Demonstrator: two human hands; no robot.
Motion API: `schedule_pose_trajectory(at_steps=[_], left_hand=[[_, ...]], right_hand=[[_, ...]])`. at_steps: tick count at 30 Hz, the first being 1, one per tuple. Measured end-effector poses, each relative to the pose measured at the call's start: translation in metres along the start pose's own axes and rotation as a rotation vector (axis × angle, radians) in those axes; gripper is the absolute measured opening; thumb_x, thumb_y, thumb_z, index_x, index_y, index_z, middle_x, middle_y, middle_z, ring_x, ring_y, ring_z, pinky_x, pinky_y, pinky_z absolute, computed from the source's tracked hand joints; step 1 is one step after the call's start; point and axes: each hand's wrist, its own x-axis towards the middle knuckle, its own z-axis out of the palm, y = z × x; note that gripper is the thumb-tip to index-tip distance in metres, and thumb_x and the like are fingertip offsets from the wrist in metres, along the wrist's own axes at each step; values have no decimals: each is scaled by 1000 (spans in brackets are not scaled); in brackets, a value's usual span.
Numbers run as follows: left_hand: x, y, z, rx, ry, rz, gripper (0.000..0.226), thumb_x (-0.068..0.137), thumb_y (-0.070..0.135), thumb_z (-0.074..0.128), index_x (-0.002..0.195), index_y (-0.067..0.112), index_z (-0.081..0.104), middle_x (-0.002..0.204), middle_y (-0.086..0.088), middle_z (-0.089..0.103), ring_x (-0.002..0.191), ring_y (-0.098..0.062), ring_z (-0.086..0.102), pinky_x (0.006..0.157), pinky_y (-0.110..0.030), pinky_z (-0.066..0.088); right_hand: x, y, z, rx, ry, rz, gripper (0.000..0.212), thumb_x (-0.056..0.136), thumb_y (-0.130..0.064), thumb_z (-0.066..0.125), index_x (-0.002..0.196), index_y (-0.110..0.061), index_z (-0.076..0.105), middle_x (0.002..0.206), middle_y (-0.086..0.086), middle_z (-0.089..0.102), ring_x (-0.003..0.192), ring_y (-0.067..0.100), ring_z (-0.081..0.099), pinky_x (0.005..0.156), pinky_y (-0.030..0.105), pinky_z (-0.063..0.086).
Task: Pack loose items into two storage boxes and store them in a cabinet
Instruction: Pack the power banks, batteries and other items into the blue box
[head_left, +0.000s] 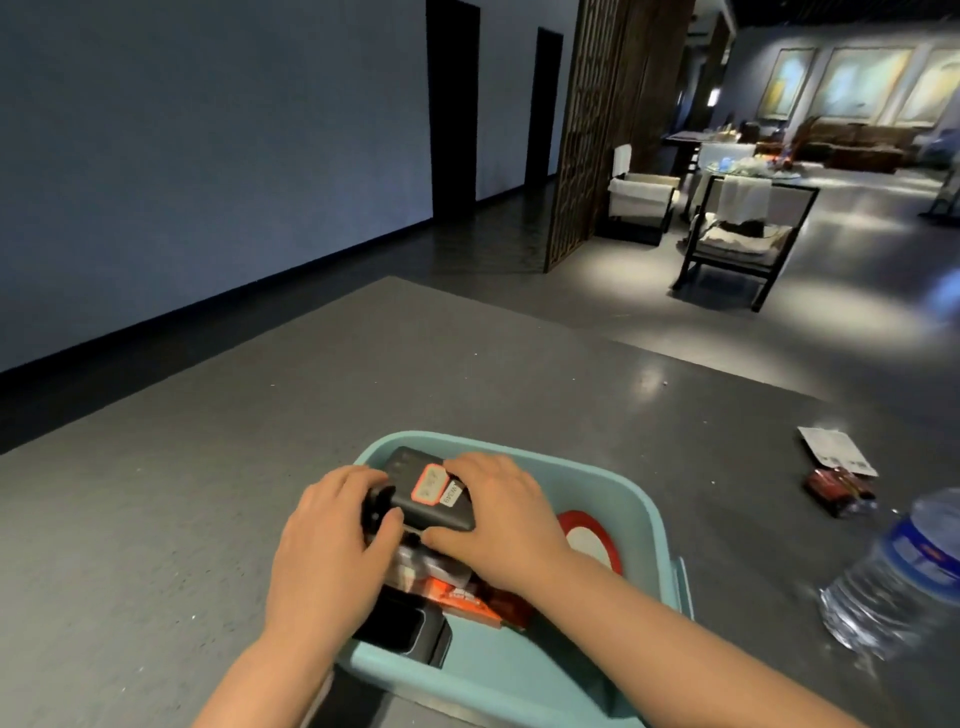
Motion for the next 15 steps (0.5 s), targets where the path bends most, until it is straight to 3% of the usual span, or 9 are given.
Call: schedule_pose_trajectory(at_steps=[5, 9, 13, 15], left_hand=[[-4, 55, 16, -310, -57, 153, 29, 78, 37, 55, 106, 34, 59, 110, 26, 55, 105, 1, 47, 86, -26, 41], [-10, 127, 47, -472, -221, 332, 35, 76, 49, 50, 107, 36, 59, 114, 30, 53, 111, 10, 44, 90, 0, 27], [-24, 187, 78, -575, -326, 434, 37, 74, 53, 49, 106, 38, 58, 118, 29, 51, 98, -5, 55, 83, -21, 43], [-37, 212, 93, -613, -359, 491, 34, 74, 51, 51, 105, 39, 59, 116, 29, 52, 102, -2, 54, 88, -17, 39]], right_hand=[[-57, 22, -44, 116, 199, 116, 52, 78, -40, 64, 127, -28, 53, 131, -11, 53, 125, 10, 40, 106, 27, 31], [-113, 55, -78, 136, 366, 263, 43, 75, -40, 58, 117, -31, 58, 120, -17, 56, 118, 3, 45, 103, 27, 38], [-172, 87, -105, 117, 497, 386, 37, 73, -38, 58, 109, -31, 63, 112, -20, 59, 111, -1, 50, 98, 21, 40], [-202, 104, -116, 124, 545, 440, 36, 73, -36, 59, 108, -32, 64, 109, -20, 60, 108, -4, 52, 94, 15, 40]])
